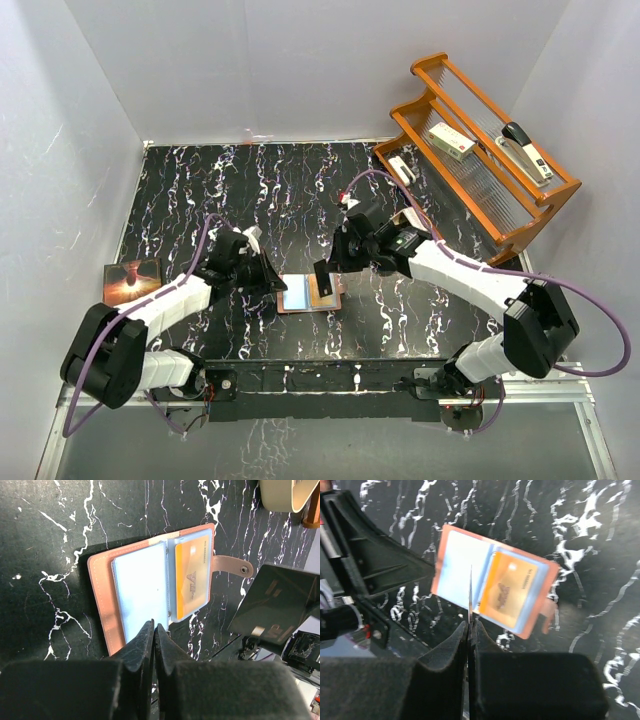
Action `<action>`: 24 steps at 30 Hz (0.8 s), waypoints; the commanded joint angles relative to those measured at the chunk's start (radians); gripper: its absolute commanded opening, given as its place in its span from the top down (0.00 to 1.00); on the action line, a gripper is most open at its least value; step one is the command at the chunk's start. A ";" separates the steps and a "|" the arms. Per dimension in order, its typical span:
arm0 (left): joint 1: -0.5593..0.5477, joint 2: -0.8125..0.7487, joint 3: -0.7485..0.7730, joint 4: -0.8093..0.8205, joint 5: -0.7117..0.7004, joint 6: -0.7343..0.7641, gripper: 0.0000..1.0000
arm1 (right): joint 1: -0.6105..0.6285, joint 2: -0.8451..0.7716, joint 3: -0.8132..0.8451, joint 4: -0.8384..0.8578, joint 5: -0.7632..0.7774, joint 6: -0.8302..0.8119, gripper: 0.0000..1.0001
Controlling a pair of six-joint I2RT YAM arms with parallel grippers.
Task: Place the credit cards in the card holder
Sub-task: Insert the credit card into the card holder.
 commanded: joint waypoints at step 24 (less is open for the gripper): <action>0.002 0.088 -0.049 0.017 -0.041 0.015 0.97 | 0.052 0.200 -0.026 0.124 0.070 0.158 1.00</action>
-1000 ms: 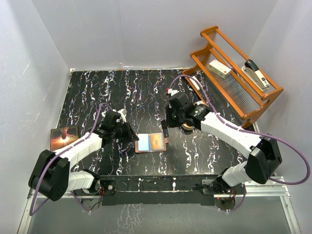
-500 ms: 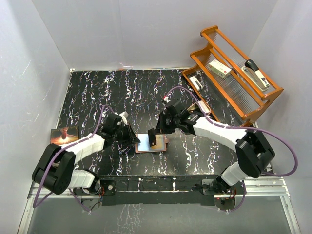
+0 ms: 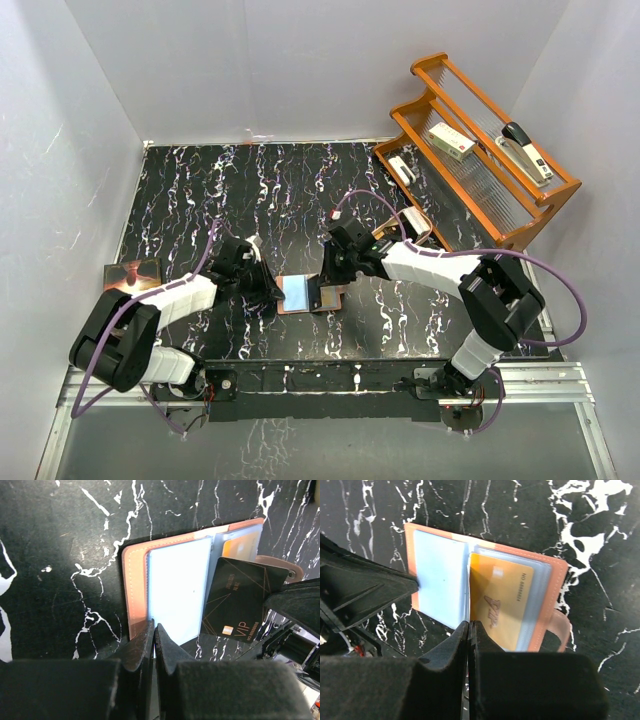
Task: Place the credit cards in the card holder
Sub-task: Insert the credit card into the card holder.
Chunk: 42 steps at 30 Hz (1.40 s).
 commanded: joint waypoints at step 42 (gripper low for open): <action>0.002 0.029 0.016 -0.080 -0.070 0.067 0.94 | -0.129 0.150 -0.023 0.167 -0.233 -0.174 1.00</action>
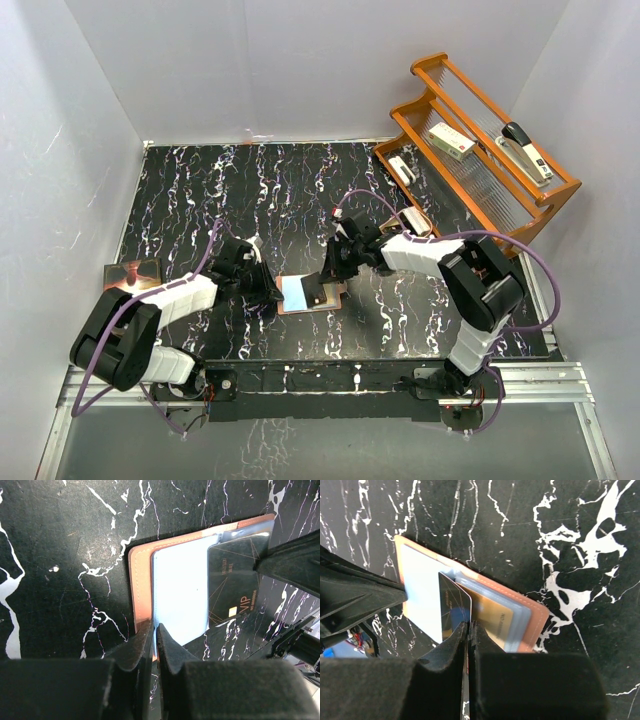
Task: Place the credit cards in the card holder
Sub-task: Insert the credit card into the card holder.
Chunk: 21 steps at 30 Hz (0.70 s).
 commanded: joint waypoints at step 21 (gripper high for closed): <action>0.002 0.041 0.008 -0.045 -0.048 0.019 0.94 | -0.018 -0.021 -0.021 -0.036 0.049 -0.112 1.00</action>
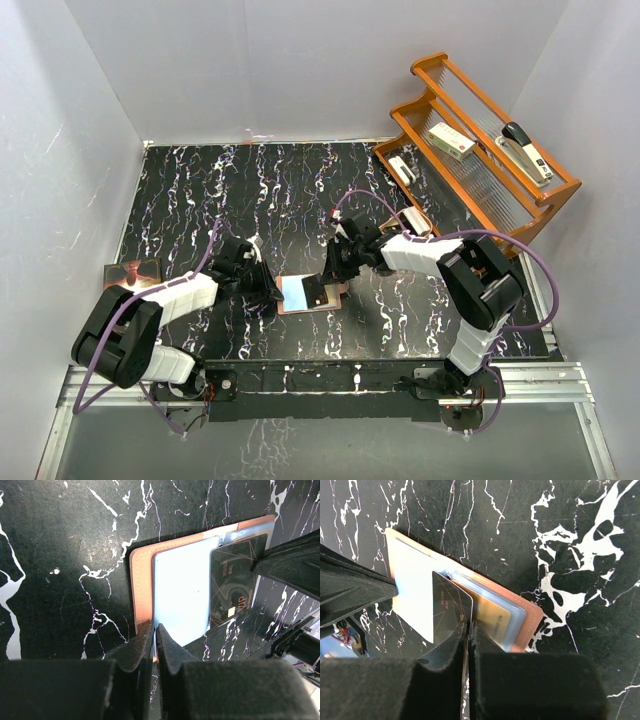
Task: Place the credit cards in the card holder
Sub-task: Insert the credit card into the card holder.
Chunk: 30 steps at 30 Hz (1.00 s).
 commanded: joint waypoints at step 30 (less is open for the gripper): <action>0.002 0.050 -0.002 -0.001 -0.016 0.010 0.94 | -0.002 0.030 -0.028 0.079 -0.029 -0.005 1.00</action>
